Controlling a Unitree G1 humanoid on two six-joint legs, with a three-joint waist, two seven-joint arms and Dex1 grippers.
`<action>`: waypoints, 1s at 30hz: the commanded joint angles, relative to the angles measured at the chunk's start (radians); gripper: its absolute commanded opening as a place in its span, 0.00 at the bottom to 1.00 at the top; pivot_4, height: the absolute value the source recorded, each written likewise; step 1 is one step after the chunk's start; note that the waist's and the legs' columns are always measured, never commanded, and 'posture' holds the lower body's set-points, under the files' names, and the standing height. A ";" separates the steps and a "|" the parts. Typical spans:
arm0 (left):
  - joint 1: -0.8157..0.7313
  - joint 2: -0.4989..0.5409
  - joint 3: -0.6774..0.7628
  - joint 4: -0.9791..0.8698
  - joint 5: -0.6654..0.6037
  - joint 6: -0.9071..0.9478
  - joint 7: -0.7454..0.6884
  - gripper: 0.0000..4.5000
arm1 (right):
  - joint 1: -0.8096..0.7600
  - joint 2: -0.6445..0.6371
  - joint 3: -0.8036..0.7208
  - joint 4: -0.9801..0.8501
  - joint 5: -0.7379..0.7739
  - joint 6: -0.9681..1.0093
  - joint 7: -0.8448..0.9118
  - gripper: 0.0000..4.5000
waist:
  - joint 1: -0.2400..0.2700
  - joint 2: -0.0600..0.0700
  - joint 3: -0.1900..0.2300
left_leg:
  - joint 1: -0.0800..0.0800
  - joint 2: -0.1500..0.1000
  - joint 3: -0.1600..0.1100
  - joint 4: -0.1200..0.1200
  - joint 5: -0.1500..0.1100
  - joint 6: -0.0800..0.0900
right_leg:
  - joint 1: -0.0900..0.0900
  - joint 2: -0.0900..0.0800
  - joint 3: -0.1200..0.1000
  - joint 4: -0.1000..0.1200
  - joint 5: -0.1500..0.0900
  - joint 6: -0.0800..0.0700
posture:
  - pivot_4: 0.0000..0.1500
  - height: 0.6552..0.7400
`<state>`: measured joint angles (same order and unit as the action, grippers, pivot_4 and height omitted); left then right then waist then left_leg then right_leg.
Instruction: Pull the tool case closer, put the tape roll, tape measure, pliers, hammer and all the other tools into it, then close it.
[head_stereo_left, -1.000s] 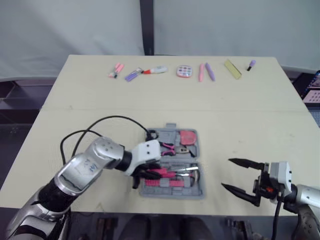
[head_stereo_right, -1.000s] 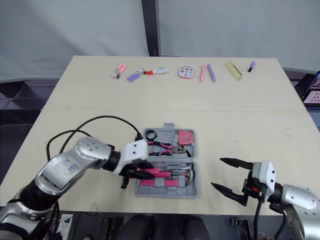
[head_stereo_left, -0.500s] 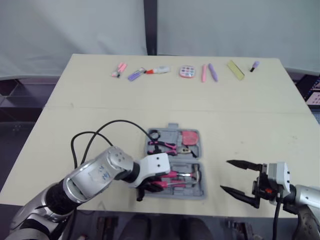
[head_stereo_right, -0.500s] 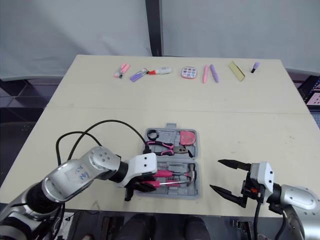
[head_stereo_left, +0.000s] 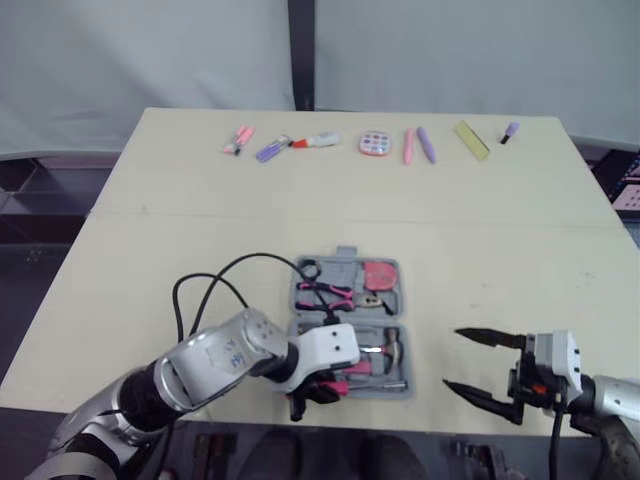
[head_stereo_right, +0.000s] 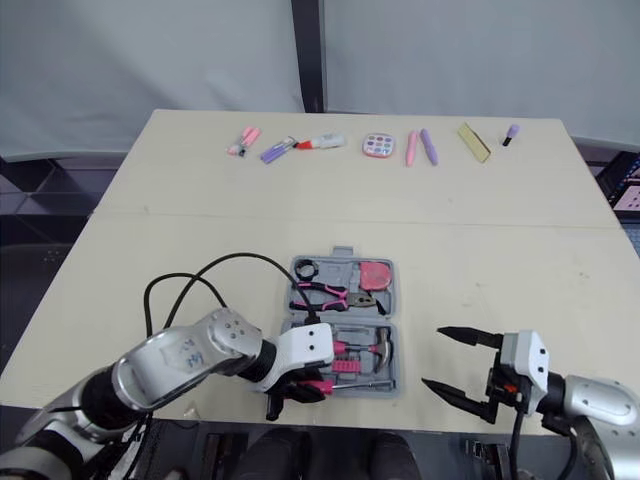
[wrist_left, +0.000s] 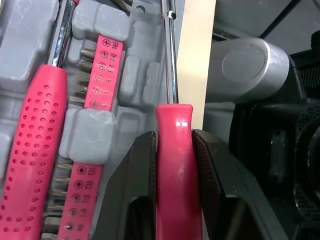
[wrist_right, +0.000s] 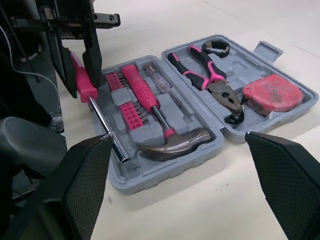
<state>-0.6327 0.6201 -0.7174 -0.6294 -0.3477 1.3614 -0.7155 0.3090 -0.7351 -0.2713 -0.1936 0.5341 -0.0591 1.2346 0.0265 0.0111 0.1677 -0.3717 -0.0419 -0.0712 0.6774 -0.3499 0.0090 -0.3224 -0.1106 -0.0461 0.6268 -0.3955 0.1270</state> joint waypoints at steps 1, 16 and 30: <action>-0.042 0.016 -0.035 0.025 0.013 -0.060 -0.015 0.13 | 0.013 -0.015 -0.019 -0.023 0.013 -0.005 0.023 1.00 | 0.000 0.000 0.000 | 0.000 0.000 0.000 0.000 0.000 0.000 | 0.000 0.000 0.000 0.000 0.000 0.000 | 1.00 1.00; -0.100 0.041 -0.104 0.110 0.041 -0.167 -0.071 0.13 | 0.055 -0.026 -0.038 -0.035 0.031 -0.006 0.047 1.00 | 0.000 0.000 0.000 | 0.000 0.000 0.000 0.000 0.000 0.000 | 0.000 0.000 0.000 0.000 0.000 0.000 | 1.00 1.00; -0.120 0.031 -0.137 0.173 0.101 -0.224 -0.101 0.13 | 0.064 -0.058 -0.031 -0.008 -0.004 -0.065 0.119 1.00 | 0.001 0.000 0.000 | 0.000 0.000 0.000 0.001 0.000 0.000 | 0.000 0.000 -0.001 0.001 0.000 0.000 | 1.00 1.00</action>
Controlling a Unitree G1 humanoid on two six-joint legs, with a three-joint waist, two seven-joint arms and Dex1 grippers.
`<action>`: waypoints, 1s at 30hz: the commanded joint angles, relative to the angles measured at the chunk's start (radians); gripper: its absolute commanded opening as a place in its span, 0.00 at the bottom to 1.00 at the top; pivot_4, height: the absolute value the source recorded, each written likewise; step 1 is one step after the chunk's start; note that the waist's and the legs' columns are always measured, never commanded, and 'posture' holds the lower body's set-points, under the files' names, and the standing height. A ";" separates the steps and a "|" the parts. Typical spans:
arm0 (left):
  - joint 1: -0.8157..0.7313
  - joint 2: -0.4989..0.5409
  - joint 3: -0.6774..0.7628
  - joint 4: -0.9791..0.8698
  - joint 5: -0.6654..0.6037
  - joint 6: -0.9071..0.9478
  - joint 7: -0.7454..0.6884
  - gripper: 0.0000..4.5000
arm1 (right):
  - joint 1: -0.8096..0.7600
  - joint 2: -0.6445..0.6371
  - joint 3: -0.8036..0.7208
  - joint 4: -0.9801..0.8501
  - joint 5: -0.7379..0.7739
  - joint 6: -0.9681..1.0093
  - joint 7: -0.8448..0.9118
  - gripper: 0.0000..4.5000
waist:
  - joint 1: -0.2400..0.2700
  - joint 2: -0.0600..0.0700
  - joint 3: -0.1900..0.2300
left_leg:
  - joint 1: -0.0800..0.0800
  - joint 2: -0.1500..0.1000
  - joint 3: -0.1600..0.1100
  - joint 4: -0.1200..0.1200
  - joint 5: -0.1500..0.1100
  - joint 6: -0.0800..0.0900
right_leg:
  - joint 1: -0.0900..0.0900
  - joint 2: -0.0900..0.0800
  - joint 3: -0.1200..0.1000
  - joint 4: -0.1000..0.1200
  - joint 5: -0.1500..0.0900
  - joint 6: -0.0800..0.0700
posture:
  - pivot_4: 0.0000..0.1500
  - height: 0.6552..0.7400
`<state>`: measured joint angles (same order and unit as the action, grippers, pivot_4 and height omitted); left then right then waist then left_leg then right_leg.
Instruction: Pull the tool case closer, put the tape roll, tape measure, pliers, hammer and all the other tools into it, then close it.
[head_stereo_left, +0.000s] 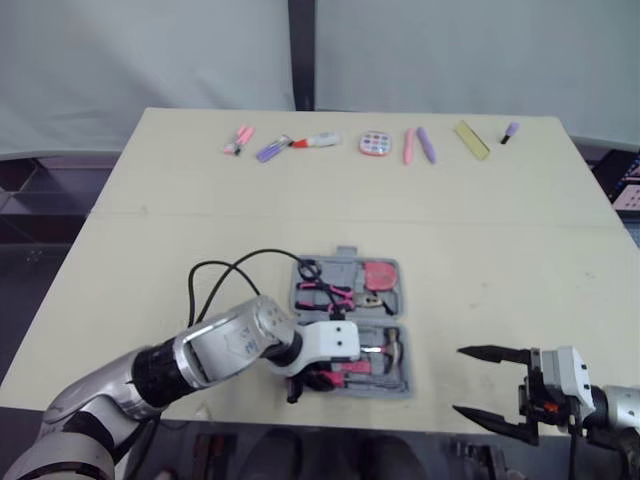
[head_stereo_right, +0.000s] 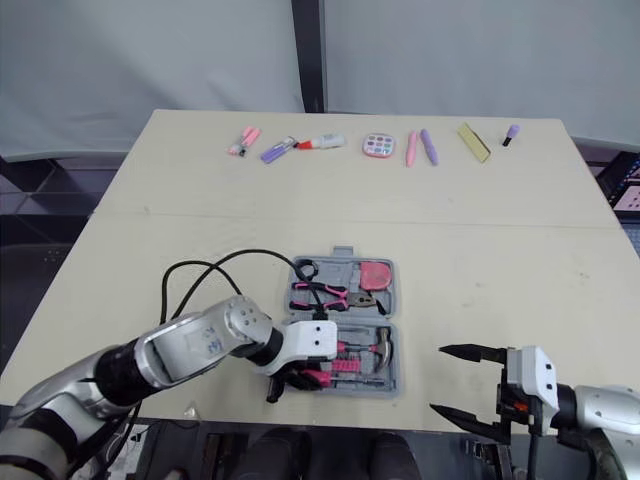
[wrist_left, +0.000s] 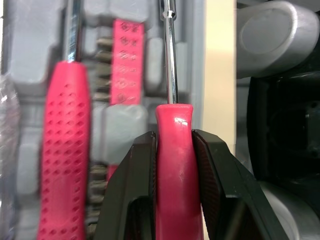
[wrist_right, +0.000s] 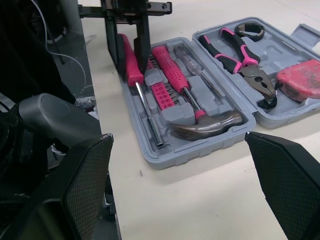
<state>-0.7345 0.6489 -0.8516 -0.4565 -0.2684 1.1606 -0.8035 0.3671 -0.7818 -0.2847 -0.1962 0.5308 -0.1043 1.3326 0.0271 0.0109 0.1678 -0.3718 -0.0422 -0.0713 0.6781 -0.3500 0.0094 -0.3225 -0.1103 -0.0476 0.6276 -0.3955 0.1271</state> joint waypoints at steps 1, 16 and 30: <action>-0.019 0.003 -0.003 0.002 0.026 -0.026 -0.015 0.13 | 0.007 -0.011 -0.017 -0.005 -0.001 -0.022 0.021 1.00 | 0.000 0.000 0.000 | 0.000 0.000 0.000 0.000 0.000 0.000 | 0.000 0.000 0.000 0.000 0.000 0.000 | 1.00 1.00; -0.018 -0.042 0.000 0.012 0.025 -0.018 -0.028 0.13 | 0.028 -0.002 -0.022 -0.024 0.004 -0.019 0.000 1.00 | 0.000 0.000 0.000 | 0.000 0.000 0.000 0.000 0.000 0.000 | 0.000 0.000 0.000 0.000 0.000 0.000 | 1.00 1.00; -0.002 -0.050 0.042 -0.009 -0.010 0.020 -0.044 0.61 | 0.031 0.007 -0.016 -0.032 0.006 -0.016 -0.016 1.00 | 0.000 0.000 0.000 | 0.000 0.000 0.000 0.001 0.000 0.000 | 0.000 0.000 0.000 0.000 0.000 0.000 | 1.00 1.00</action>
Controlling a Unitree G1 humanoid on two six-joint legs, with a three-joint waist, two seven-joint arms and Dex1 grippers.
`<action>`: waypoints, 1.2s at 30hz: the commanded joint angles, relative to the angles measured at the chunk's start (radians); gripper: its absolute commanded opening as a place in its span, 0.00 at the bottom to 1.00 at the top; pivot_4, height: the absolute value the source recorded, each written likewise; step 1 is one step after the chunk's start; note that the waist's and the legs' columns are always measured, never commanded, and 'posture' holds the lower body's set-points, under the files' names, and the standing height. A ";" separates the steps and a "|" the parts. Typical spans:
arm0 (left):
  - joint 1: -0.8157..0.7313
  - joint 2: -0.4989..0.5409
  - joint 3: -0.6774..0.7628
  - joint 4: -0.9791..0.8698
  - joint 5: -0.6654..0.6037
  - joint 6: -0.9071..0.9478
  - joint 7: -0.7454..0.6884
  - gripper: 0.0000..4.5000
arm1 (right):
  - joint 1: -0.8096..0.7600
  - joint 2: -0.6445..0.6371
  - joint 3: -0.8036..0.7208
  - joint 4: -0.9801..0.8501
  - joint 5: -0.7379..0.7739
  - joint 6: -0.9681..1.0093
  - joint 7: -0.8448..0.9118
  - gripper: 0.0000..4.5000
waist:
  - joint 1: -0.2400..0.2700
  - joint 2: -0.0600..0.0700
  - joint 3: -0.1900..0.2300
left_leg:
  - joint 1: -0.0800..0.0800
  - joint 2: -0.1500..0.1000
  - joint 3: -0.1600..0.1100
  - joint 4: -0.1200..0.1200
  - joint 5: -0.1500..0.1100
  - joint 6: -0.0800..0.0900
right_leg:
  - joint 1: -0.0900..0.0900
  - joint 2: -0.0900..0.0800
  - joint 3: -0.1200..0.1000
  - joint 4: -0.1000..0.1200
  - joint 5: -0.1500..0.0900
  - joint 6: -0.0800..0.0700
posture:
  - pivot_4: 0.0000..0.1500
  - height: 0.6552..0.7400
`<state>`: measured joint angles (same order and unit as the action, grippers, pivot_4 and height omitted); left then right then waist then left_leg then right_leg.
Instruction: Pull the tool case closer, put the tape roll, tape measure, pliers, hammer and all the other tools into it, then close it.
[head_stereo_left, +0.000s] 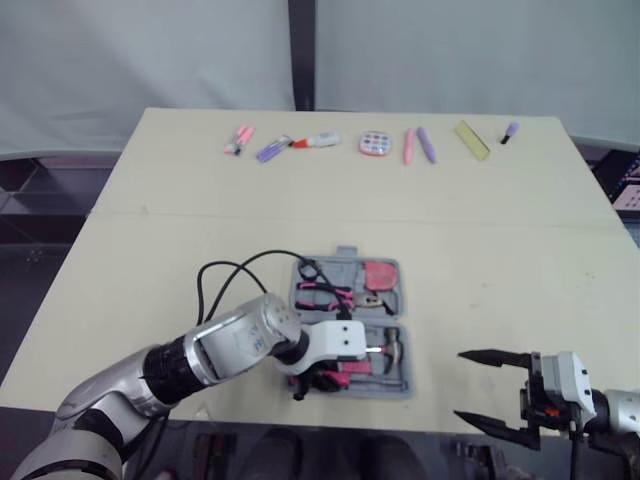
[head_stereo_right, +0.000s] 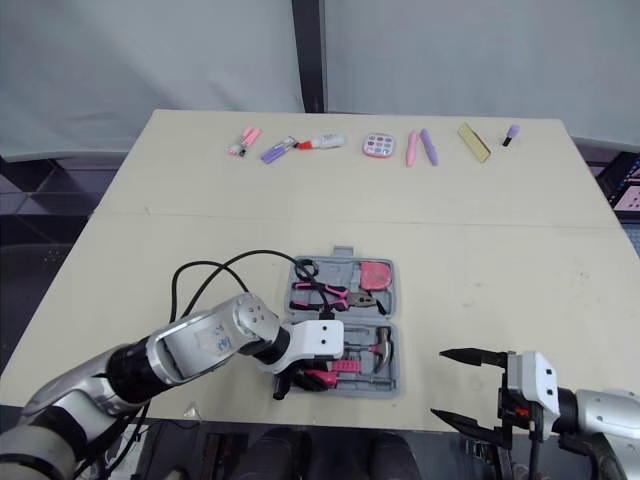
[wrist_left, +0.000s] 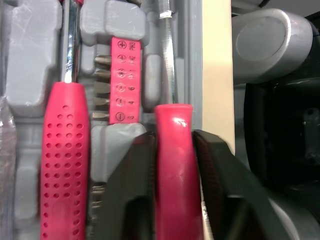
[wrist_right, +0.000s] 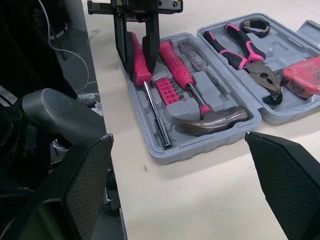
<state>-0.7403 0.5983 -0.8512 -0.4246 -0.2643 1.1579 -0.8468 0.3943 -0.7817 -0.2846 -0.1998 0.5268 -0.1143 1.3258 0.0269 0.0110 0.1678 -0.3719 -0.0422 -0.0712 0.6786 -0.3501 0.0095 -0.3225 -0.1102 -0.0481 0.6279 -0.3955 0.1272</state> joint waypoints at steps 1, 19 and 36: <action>0.007 0.001 0.052 -0.046 -0.023 0.033 0.001 0.73 | 0.004 0.008 -0.015 -0.029 0.009 -0.007 -0.010 1.00 | 0.000 0.000 0.000 | 0.000 0.000 0.000 0.000 0.000 0.000 | 0.000 0.000 0.000 0.000 0.000 0.000 | 1.00 1.00; 0.354 0.099 0.372 -0.100 -0.084 -0.327 -0.025 0.01 | -0.031 0.030 -0.012 0.004 0.004 -0.024 -0.013 1.00 | -0.001 0.000 0.000 | 0.000 0.001 0.000 0.000 0.000 0.000 | 0.000 0.000 0.001 -0.001 0.000 0.000 | 1.00 1.00; 0.547 0.008 0.395 0.139 0.124 -0.909 -0.034 0.01 | -0.026 0.037 -0.028 0.006 -0.002 -0.033 -0.014 1.00 | -0.002 0.001 -0.001 | 0.001 0.000 0.000 0.000 0.000 0.000 | 0.000 -0.001 -0.001 0.000 0.000 0.000 | 1.00 1.00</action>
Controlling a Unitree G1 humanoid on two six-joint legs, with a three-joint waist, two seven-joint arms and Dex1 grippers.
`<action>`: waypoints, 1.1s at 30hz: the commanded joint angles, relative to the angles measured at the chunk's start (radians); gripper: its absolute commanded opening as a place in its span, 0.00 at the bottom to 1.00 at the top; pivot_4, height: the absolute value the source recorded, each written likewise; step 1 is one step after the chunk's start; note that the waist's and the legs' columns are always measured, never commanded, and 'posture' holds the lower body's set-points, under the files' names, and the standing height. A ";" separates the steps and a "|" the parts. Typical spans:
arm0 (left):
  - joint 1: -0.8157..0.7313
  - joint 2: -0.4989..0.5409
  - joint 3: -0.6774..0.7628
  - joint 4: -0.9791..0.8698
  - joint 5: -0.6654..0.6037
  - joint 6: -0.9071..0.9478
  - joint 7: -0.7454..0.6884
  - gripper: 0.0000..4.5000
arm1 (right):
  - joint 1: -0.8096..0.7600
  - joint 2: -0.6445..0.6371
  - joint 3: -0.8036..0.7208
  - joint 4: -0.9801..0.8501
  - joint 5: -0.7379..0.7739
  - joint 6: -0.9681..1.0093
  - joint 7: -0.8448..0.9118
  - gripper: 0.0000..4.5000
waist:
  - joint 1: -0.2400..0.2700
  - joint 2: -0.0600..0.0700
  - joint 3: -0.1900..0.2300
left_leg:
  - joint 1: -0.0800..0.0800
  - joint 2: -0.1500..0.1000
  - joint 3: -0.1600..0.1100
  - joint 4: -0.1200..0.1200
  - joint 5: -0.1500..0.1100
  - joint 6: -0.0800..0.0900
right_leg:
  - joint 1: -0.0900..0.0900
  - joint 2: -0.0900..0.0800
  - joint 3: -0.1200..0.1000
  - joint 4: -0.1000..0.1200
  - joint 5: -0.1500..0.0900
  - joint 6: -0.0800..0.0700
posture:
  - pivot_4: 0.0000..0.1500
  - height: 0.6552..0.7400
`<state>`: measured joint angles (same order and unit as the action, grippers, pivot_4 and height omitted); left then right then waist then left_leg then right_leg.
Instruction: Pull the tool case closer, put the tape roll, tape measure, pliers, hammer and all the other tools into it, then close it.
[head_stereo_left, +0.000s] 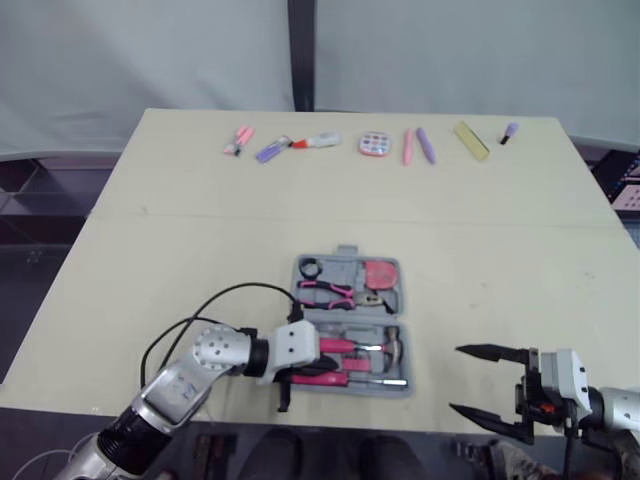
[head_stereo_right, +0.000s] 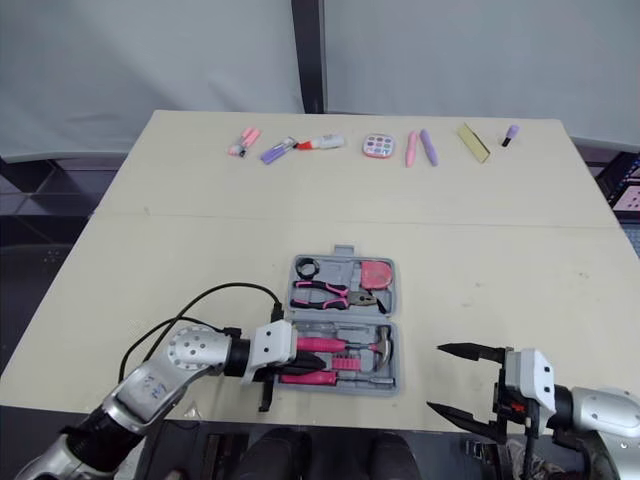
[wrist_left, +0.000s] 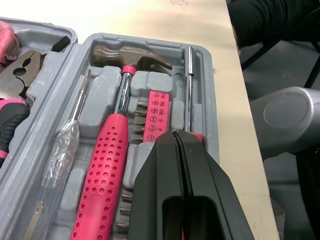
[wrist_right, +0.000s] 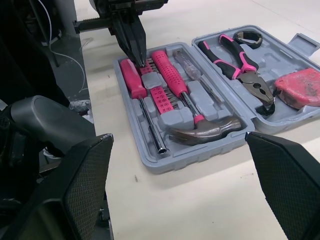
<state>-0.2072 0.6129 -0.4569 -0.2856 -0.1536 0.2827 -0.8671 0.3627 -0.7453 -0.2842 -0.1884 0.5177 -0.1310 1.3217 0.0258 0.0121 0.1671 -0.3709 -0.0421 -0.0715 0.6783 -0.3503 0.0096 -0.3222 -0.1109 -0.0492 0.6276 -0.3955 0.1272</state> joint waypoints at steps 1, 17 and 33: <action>0.019 -0.010 0.000 0.000 0.016 -0.035 -0.016 0.01 | 0.006 0.001 -0.029 -0.006 0.007 -0.017 -0.011 1.00 | -0.001 0.000 0.000 | 0.000 0.000 0.000 0.000 0.000 0.000 | 0.000 0.000 0.000 0.000 0.000 0.000 | 1.00 1.00; 0.045 -0.031 -0.002 0.050 0.047 -0.030 -0.046 0.01 | 0.021 0.004 -0.035 -0.014 0.005 -0.016 -0.020 1.00 | -0.001 0.000 0.000 | 0.001 0.000 0.000 0.000 0.000 0.000 | 0.000 0.000 0.000 0.000 0.000 0.000 | 1.00 1.00; 0.056 -0.024 -0.025 0.108 0.077 -0.028 -0.076 0.01 | 0.030 0.001 -0.038 -0.015 0.007 -0.018 -0.023 1.00 | -0.001 0.001 -0.001 | 0.001 0.000 0.000 0.000 0.000 0.000 | 0.000 0.000 0.000 0.000 0.000 0.000 | 1.00 1.00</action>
<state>-0.1711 0.5841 -0.4532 -0.2080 -0.1053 0.2421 -0.9238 0.3834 -0.7447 -0.2898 -0.1885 0.5157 -0.1318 1.3094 0.0251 0.0133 0.1664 -0.3696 -0.0421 -0.0712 0.6780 -0.3503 0.0096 -0.3217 -0.1109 -0.0496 0.6278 -0.3955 0.1272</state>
